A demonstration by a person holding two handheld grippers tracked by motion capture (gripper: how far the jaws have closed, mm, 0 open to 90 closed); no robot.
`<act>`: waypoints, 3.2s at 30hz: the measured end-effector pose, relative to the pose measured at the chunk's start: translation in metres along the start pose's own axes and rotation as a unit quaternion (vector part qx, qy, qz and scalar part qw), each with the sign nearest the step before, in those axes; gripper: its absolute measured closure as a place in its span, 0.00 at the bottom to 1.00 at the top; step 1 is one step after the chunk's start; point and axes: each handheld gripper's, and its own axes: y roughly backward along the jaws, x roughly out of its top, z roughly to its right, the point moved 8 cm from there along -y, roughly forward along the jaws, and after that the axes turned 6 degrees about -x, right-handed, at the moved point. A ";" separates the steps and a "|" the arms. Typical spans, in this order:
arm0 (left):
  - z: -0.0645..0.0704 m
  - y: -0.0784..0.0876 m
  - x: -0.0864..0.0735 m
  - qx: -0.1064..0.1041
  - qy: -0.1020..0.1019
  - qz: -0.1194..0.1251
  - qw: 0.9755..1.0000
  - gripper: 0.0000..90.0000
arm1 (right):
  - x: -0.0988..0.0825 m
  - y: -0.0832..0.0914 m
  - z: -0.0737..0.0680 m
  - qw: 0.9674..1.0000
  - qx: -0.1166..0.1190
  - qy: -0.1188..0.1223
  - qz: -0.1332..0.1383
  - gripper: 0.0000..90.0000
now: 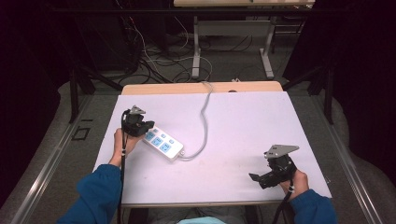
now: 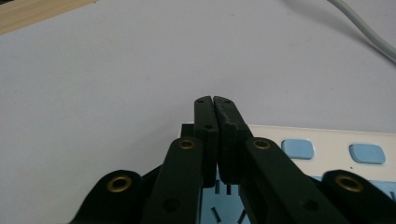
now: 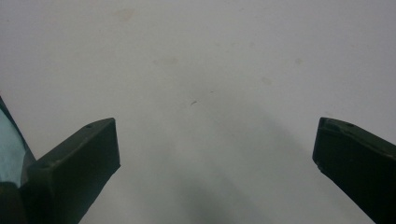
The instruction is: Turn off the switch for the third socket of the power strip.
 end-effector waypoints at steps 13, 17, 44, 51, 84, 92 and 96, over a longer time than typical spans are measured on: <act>0.007 -0.008 -0.004 -0.015 -0.010 -0.013 1.000 1.00 | 0.000 0.000 0.000 1.000 0.001 -0.001 -0.001 0.00; 0.008 -0.011 -0.005 -0.013 -0.008 -0.014 1.000 1.00 | 0.000 0.000 0.000 1.000 -0.001 -0.001 -0.001 0.00; 0.011 -0.013 -0.008 -0.011 -0.027 -0.035 0.999 1.00 | 0.000 -0.001 0.000 1.000 -0.002 0.000 0.002 0.01; 0.012 -0.013 -0.008 -0.005 -0.031 -0.038 0.999 1.00 | 0.000 -0.001 0.000 1.000 -0.003 -0.003 0.002 0.01; 0.013 -0.015 -0.008 0.013 -0.041 -0.038 0.998 1.00 | 0.000 -0.001 0.000 1.000 -0.004 -0.002 0.001 0.01; 0.013 -0.016 -0.008 0.009 -0.037 -0.033 0.999 1.00 | 0.000 -0.001 0.000 1.000 -0.003 -0.004 0.000 0.01; 0.013 -0.016 -0.008 0.009 -0.037 -0.033 0.999 1.00 | 0.000 -0.001 0.000 1.000 -0.003 -0.002 0.001 0.01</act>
